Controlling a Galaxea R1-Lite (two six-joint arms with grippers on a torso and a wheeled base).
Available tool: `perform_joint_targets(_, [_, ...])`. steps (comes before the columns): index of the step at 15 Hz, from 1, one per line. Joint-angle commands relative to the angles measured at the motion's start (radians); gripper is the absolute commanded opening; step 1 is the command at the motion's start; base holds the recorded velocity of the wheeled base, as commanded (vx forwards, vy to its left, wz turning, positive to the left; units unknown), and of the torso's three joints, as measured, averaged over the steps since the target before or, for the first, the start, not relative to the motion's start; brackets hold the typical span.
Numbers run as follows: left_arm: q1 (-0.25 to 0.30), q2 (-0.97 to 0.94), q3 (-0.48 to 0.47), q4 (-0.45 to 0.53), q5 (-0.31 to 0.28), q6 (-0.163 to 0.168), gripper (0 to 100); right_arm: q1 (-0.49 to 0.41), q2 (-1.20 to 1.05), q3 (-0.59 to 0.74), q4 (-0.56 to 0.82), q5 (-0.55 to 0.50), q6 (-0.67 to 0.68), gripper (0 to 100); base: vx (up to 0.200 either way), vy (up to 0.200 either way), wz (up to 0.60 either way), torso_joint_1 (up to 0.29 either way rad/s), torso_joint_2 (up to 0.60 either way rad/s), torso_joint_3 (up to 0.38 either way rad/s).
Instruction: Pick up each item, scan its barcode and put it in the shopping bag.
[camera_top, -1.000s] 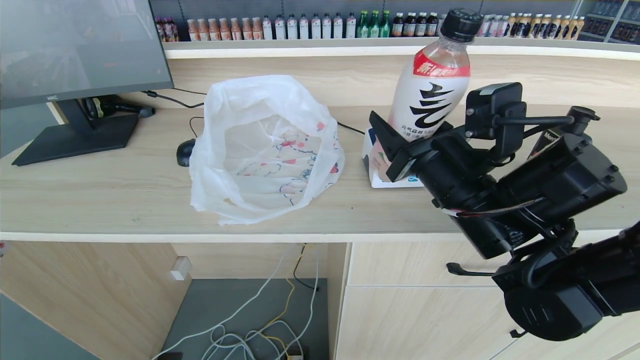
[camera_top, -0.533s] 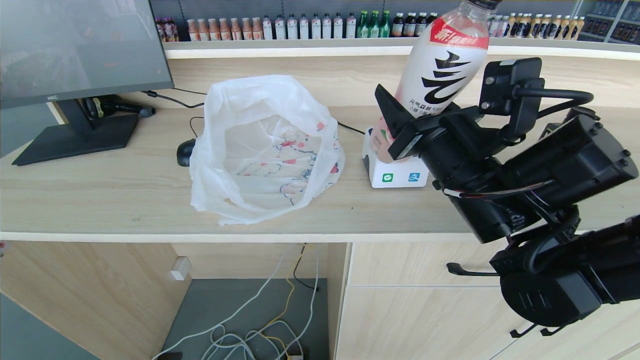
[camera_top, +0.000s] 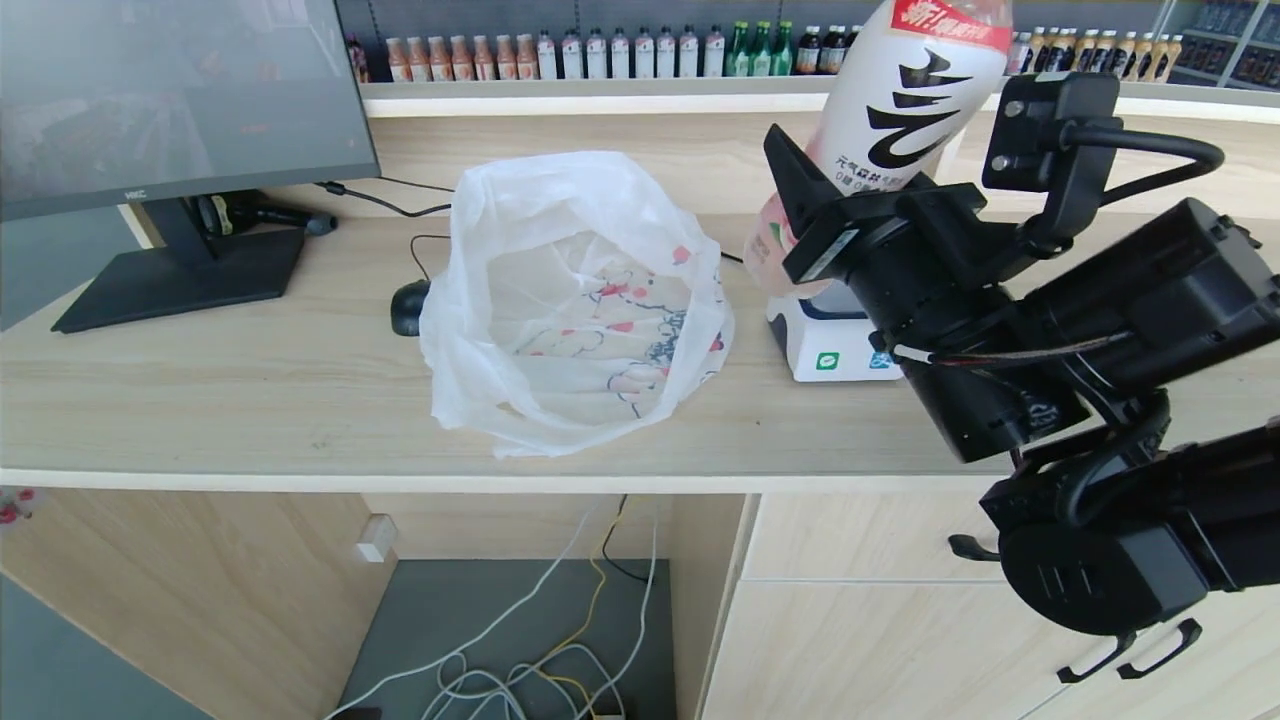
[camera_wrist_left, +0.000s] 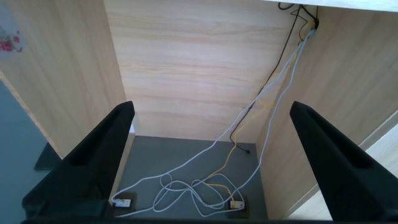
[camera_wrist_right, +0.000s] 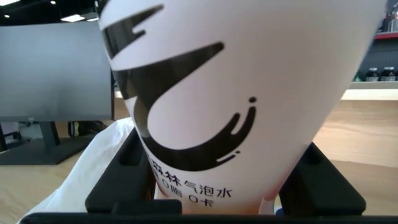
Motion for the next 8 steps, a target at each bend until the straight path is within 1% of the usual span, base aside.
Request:
perform_joint_targets(1, [0.000,0.000,0.000,0.000,0.000,0.000,100,-0.002,-0.002,-0.004,-0.003,-0.002,-0.001,0,0.000,0.200,0.00,-0.007,0.01,0.002])
perform_joint_targets(2, [0.000,0.000,0.000,0.000,0.000,0.000,100,-0.001,0.007,-0.015,-0.003,-0.003,-0.002,0,0.000,0.200,0.00,-0.007,0.00,0.002])
perform_joint_targets(3, [0.000,0.000,0.000,0.000,0.000,0.000,100,0.004,0.012,-0.056,-0.003,-0.009,0.001,0,0.000,0.200,0.00,0.002,0.01,0.002])
perform_joint_targets(5, [0.000,0.000,0.000,0.000,0.000,0.000,100,0.021,0.012,-0.052,-0.003,-0.035,0.005,0,0.000,0.200,0.00,0.005,0.00,0.002])
perform_joint_targets(8, [0.000,0.000,0.000,0.000,0.000,0.000,100,0.019,-0.019,-0.046,-0.003,-0.038,0.002,0,0.000,0.200,0.00,-0.001,0.01,0.002])
